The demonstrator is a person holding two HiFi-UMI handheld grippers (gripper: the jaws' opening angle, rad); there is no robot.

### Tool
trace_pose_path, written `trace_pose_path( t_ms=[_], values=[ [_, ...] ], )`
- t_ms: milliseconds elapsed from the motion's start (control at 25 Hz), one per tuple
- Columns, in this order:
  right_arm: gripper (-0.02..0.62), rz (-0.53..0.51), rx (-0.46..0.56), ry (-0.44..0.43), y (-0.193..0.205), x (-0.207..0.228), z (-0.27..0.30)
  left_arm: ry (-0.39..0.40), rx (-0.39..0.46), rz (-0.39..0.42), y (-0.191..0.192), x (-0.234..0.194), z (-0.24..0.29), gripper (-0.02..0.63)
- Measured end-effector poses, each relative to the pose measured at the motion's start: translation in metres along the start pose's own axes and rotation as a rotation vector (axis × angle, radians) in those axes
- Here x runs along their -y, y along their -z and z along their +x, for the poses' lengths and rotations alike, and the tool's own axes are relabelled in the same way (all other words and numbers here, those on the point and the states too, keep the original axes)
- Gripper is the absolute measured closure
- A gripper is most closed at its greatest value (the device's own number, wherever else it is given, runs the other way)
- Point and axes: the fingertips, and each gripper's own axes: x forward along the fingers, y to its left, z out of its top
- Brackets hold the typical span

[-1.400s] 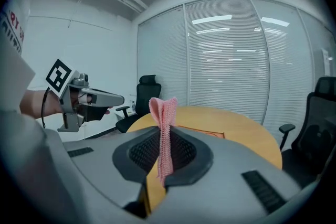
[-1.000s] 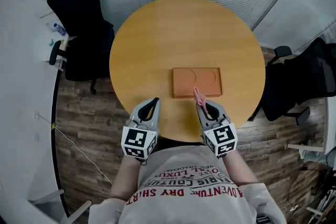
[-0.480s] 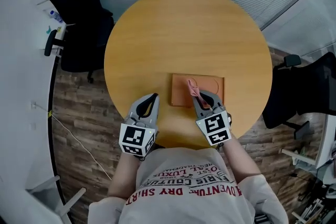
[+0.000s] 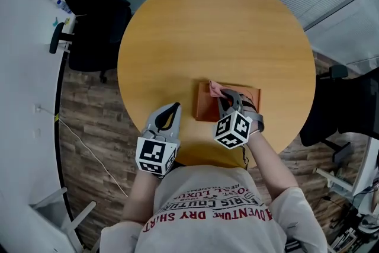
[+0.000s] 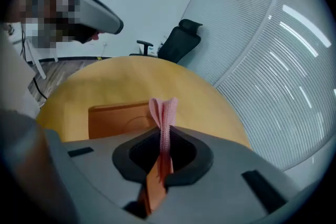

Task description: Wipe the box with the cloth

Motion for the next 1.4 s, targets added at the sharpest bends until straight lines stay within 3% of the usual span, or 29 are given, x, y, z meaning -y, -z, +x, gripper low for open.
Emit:
trace_pose_path(
  t_ms=[120, 320, 720, 1400],
  values=[
    [0.565, -0.062, -0.027, -0.018, 0.002, -0.002, 0.014, -0.007, -0.001, -0.018, 0.001, -0.006, 0.002, 0.597],
    [0.565, -0.078, -0.058, -0.103, 0.004, -0.015, 0.032, -0.012, -0.015, -0.030, 0.006, -0.015, 0.001, 0.597],
    [0.565, -0.191, -0.095, -0.111, -0.001, -0.025, 0.039, -0.007, -0.030, -0.056, 0.016, -0.019, -0.010, 0.597],
    [0.565, -0.180, -0.110, -0.175, 0.005, -0.056, 0.020, -0.007, -0.020, -0.066, 0.021, -0.014, -0.028, 0.597]
  ],
)
